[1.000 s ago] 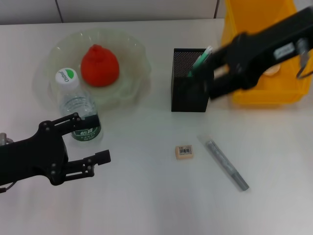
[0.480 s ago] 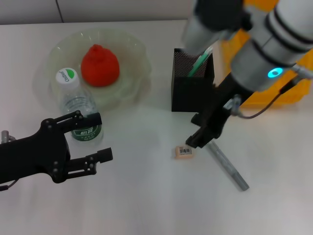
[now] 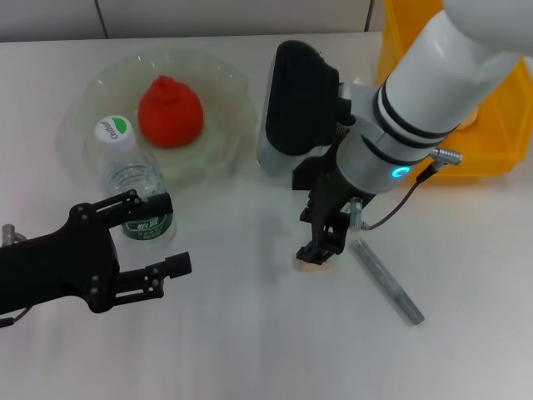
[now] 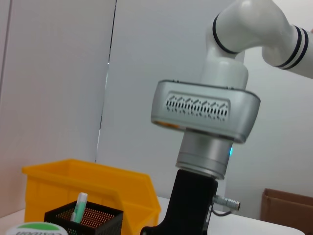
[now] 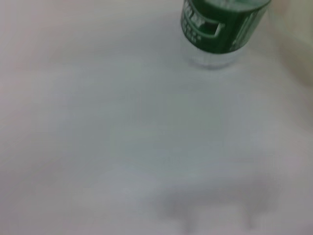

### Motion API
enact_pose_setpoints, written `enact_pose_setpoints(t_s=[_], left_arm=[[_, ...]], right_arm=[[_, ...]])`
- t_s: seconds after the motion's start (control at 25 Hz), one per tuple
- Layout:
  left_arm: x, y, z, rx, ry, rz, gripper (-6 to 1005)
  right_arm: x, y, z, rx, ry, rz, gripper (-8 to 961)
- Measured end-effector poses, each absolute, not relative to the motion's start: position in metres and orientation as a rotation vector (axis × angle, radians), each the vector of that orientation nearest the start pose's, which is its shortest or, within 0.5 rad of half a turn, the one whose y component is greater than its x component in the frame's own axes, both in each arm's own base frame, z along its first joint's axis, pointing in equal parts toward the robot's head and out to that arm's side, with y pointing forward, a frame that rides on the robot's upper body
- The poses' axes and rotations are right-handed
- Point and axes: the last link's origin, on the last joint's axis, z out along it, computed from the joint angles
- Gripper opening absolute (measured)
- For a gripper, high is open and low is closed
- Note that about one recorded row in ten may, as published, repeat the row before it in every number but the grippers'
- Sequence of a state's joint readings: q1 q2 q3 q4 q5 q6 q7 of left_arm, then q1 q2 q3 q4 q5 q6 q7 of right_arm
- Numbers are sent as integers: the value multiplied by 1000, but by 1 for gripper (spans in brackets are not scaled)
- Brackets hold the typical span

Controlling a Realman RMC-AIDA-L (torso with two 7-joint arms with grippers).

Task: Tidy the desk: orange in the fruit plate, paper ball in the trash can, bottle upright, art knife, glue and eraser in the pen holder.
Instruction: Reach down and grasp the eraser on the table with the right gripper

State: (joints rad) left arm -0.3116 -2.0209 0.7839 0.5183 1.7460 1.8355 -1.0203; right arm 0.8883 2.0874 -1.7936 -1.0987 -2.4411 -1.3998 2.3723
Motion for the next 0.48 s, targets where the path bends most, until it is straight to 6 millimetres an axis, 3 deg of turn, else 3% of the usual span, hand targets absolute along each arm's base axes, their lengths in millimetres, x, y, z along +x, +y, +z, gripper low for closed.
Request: enact_pose_setpoints(t_s=[0.28,0.48], left_arm=[[-295,242,10,-2687,-393,-1058,802],[-294,243,10,-2688,-393,-1054,802]], right_arm=[[115,342,-100,-2960,126,-809,445],[120,340,-103,-2965,126,-839,443]])
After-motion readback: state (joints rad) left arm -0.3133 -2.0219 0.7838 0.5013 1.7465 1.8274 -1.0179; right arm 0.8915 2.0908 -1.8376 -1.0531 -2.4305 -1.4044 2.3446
